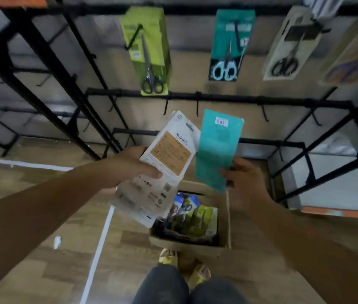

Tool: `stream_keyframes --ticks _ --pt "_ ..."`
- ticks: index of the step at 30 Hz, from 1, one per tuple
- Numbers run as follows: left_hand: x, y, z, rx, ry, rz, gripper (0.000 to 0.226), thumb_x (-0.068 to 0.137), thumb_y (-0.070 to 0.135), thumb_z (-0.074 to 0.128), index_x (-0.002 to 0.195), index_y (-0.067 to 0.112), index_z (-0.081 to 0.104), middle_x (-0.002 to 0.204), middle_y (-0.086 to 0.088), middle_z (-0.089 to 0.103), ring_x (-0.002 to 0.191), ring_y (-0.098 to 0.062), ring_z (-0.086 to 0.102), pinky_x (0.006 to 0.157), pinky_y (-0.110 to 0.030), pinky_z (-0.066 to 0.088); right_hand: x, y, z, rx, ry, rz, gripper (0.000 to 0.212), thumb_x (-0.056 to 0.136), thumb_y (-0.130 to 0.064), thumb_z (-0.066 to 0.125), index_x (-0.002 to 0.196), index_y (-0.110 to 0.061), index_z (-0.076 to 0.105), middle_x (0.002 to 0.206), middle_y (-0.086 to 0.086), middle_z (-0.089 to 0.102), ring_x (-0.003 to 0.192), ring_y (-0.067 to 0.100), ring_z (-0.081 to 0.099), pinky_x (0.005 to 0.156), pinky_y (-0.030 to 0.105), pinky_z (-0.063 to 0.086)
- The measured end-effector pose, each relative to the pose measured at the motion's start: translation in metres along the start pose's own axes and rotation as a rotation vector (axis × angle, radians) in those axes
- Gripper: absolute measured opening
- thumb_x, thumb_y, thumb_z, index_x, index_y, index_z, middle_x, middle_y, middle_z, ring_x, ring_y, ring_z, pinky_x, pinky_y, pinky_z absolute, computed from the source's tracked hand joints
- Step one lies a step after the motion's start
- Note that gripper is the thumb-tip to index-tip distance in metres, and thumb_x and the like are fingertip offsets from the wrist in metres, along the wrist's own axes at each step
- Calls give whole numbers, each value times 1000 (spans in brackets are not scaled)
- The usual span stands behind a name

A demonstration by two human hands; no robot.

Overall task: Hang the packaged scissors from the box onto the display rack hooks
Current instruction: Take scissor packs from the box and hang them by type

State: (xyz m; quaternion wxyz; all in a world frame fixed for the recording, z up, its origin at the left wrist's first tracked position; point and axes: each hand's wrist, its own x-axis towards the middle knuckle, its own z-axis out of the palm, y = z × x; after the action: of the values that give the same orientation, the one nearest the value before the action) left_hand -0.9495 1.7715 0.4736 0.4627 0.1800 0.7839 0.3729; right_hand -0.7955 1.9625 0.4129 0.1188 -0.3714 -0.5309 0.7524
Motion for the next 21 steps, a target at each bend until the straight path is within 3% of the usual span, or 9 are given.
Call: stream_keyframes --ticks 4,5,7,9,11,16,17,19,21 --pt "-27 40 4 -106 -11 96 32 84 1 62 113 15 63 105 -2 72 95 -19 69 84 -35 54 -26 -65 1 -223 15 -569 46 83 14 54 86 -29 66 88 -12 67 80 -8 60 70 6 46" --pt "-33 50 5 -155 -3 129 29 85 1 60 111 14 64 101 -2 73 90 -17 70 77 -31 56 -31 -81 1 -262 8 -674 47 83 16 52 88 -28 67 95 -12 65 90 -7 60 80 8 44" --pt "-39 63 9 -263 -4 177 21 87 2 57 101 15 65 85 2 75 75 -11 71 59 -22 55 -33 -101 2 -396 37 -883 39 81 16 54 104 -14 66 115 -1 58 111 13 53 99 17 38" --pt "-48 76 12 -348 11 207 13 87 11 57 97 16 64 80 2 75 70 -10 71 52 -20 53 -34 -118 2 -578 104 -1096 36 78 12 58 110 -4 59 126 6 49 119 26 40 105 23 29" --pt "-55 86 14 -420 25 237 12 86 15 58 96 13 64 78 -1 75 67 -13 71 51 -23 54 -35 -132 1 -680 170 -1226 37 76 11 58 109 -8 60 134 8 40 126 33 29 107 39 26" --pt "-71 101 12 -540 52 269 22 88 20 57 105 7 62 81 -8 74 67 -18 72 49 -26 54 -39 -156 9 -628 214 -1153 53 81 14 56 104 -34 62 153 6 15 143 37 8 114 56 16" --pt "-74 102 10 -566 57 279 26 87 23 58 108 8 61 83 -9 75 69 -19 72 50 -27 55 -40 -158 11 -543 153 -1128 55 82 16 54 99 -36 64 153 -1 11 144 32 8 115 53 19" --pt "-80 100 4 -597 70 308 36 79 31 61 109 11 60 88 -9 75 74 -21 72 52 -29 56 -42 -159 16 -363 28 -1036 58 82 19 52 87 -36 67 149 -16 7 144 21 11 113 33 29" --pt "-85 95 -2 -608 70 335 42 74 35 62 110 14 60 93 -10 74 80 -22 72 55 -31 56 -44 -158 24 -302 -28 -968 61 81 20 53 81 -38 69 150 -16 6 144 12 11 107 15 30"
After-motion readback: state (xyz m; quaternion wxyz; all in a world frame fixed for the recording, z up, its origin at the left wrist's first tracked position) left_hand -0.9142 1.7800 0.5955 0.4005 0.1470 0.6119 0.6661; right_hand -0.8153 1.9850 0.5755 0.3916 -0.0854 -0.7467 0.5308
